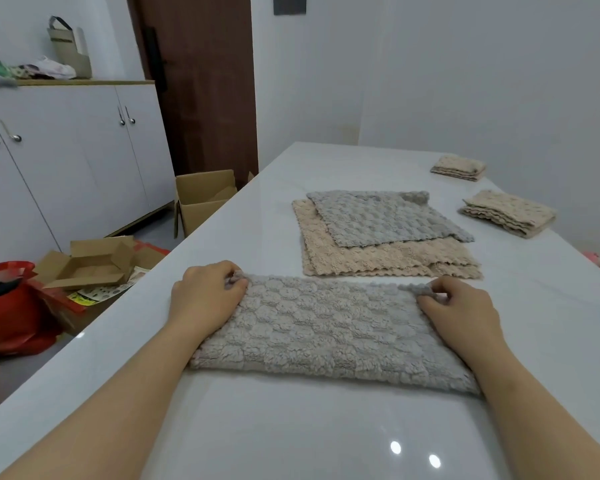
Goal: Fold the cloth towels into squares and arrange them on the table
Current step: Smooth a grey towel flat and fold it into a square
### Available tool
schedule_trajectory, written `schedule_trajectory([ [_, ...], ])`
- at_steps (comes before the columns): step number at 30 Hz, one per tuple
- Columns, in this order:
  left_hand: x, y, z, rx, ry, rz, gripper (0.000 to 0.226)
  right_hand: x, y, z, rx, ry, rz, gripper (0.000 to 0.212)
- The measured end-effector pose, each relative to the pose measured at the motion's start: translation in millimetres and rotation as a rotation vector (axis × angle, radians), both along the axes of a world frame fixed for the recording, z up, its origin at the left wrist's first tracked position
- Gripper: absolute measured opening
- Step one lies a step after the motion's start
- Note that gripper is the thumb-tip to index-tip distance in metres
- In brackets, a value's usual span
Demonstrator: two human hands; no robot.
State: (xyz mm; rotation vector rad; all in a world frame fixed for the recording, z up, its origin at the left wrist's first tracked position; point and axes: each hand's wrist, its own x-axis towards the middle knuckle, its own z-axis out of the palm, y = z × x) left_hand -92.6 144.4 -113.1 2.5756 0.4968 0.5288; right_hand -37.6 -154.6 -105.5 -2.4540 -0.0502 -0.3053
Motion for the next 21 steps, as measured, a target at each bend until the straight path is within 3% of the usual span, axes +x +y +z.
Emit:
schedule_trajectory([
  [2, 0, 1, 1, 0.002, 0.024, -0.003, 0.021, 1, 0, 1, -0.058, 0.029, -0.009, 0.005],
  [6, -2, 2, 2, -0.019, 0.011, -0.031, 0.013, 3, 4, 3, -0.181, 0.077, -0.030, 0.026],
  [9, -5, -1, 4, -0.076, -0.051, -0.074, 0.003, 7, 4, 4, -0.164, 0.121, -0.058, 0.024],
  [15, -8, -3, 12, -0.358, -0.226, -0.088, 0.012, 9, 5, 2, -0.132, 0.107, -0.038, 0.012],
  [21, -6, 1, 15, -0.630, -0.136, -0.073, 0.003, 6, 6, 6, -0.134, 0.097, 0.006, 0.020],
])
